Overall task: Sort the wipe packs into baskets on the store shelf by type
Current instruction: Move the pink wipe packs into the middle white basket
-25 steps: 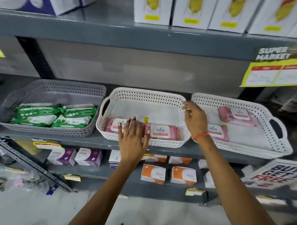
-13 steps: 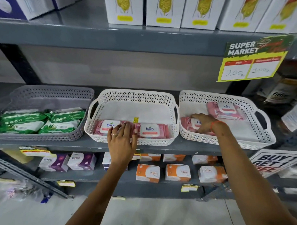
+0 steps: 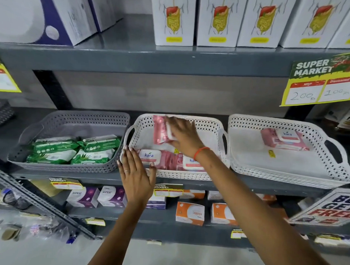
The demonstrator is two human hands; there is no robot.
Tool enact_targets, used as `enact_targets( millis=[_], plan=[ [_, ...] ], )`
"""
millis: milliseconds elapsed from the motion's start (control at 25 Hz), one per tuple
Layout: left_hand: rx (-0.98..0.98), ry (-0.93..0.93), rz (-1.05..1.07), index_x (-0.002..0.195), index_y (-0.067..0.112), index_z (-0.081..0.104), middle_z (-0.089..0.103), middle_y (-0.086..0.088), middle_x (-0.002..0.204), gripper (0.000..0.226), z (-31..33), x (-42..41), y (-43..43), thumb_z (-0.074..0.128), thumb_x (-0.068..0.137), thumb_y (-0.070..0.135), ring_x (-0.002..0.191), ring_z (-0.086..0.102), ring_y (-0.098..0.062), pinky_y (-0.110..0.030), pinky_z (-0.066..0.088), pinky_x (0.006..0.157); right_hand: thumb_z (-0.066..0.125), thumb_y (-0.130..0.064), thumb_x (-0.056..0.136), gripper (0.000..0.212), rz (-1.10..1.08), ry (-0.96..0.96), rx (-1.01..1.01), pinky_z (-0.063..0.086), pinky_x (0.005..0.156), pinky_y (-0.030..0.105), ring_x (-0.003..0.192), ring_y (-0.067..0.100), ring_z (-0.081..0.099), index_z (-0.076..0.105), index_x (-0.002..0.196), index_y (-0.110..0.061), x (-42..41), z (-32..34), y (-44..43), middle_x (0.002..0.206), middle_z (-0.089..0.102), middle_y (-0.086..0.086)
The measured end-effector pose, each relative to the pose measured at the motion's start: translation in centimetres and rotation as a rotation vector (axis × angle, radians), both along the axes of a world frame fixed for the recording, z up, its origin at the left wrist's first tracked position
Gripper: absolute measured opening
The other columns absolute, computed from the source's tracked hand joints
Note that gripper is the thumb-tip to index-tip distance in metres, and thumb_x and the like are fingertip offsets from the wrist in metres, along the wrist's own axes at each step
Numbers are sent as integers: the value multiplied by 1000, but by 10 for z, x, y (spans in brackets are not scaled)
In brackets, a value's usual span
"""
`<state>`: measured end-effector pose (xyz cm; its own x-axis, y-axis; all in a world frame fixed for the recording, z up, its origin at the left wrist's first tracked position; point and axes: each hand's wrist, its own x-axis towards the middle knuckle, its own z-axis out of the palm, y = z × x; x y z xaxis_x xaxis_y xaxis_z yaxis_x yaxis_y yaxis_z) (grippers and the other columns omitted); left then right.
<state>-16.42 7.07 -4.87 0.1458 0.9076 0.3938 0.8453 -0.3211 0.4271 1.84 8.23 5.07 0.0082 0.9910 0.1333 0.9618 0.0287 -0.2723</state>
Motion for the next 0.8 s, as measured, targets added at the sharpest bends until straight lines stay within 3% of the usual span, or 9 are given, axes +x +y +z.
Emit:
enact_targets(
  millis=[160,280,360,440,520,640,800],
  plan=[
    [-18,17,10,144,1,-5,5,-24,155,79,4,1,-3,23,88,49,144,5,-34,-47,4,117,48,-16,95,66,178,43,-249,8,122,55,148,28,10,13,151,-24,-40,-28,35,162,12,2],
    [2,43,-8,145,9,-3,2,-21,155,72,8,3,-4,19,88,46,144,-1,-33,-46,-3,116,41,4,92,61,217,196,-251,21,120,42,144,24,27,31,147,-22,-45,-37,38,158,26,4],
    [31,68,-48,146,15,3,0,-15,155,66,13,7,-3,17,88,42,143,-5,-29,-43,-11,115,42,6,92,50,130,383,-123,47,100,32,116,23,59,51,135,-17,-38,-33,34,144,51,11],
    [61,105,-111,146,14,15,7,-12,154,63,19,17,-4,19,88,39,143,3,-29,-44,-8,115,44,3,92,37,47,471,46,55,87,31,92,21,68,68,116,-10,-26,-26,27,121,69,13],
    [79,157,-233,142,8,33,30,-17,150,61,25,35,-9,23,89,36,140,24,-34,-49,5,114,45,4,89,31,-17,521,180,57,90,38,91,24,71,73,98,-5,-8,-21,18,102,76,12],
    [87,174,-404,122,7,56,62,-16,123,48,31,69,-16,32,90,34,120,52,-34,-49,29,109,46,7,84,29,-148,579,347,59,84,43,80,26,73,73,83,-3,34,-17,-1,85,78,13],
    [-2,234,-467,103,13,62,69,-10,99,37,36,103,-25,36,89,35,100,59,-32,-43,43,88,46,7,79,26,-471,490,605,57,76,37,81,31,71,71,82,-3,121,-25,-36,85,76,15]
  ],
)
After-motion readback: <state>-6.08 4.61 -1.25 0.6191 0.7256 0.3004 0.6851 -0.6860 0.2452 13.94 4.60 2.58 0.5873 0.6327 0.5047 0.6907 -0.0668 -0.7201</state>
